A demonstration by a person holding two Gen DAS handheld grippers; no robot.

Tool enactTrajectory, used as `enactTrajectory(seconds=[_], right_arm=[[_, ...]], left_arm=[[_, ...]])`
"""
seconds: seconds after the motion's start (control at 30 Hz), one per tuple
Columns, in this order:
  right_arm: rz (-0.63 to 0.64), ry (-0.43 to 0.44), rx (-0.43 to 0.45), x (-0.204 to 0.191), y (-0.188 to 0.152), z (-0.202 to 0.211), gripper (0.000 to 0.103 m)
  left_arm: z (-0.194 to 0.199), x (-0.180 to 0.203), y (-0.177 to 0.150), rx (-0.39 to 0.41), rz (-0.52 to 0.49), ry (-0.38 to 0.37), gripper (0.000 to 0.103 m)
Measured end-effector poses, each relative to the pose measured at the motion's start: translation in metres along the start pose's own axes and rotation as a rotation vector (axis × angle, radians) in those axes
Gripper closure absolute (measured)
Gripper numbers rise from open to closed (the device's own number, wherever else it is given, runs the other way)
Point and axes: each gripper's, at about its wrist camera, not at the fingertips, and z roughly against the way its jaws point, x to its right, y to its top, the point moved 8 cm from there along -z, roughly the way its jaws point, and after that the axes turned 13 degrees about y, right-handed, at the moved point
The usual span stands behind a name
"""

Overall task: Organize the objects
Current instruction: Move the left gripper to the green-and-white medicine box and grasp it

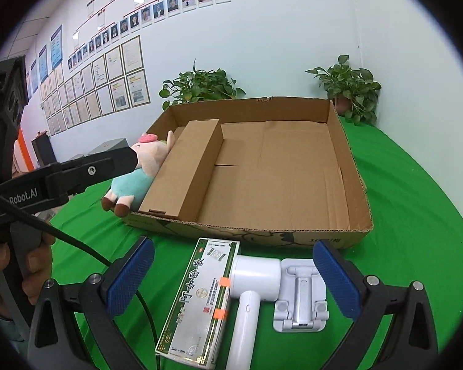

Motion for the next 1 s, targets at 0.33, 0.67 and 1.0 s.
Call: enactTrajectory(seconds=[0.33, 0.67, 1.0], right_arm=[[0.031, 0.379, -0.076, -0.058, -0.047, 0.005, 0.004], [0.068, 0.207, -0.213, -0.044, -0.093, -0.033, 0.010], [0.129, 0.169, -0.270, -0.048, -0.107, -0.048, 0.005]], left_arm=[[0.006, -0.008, -0.008, -0.036, 0.015, -0.050, 0.001], [-0.039, 0.006, -0.059, -0.260, 0.026, -0.201, 0.003], [-0.084, 0.029, -0.112, -0.448, 0.042, -0.304, 0.009]])
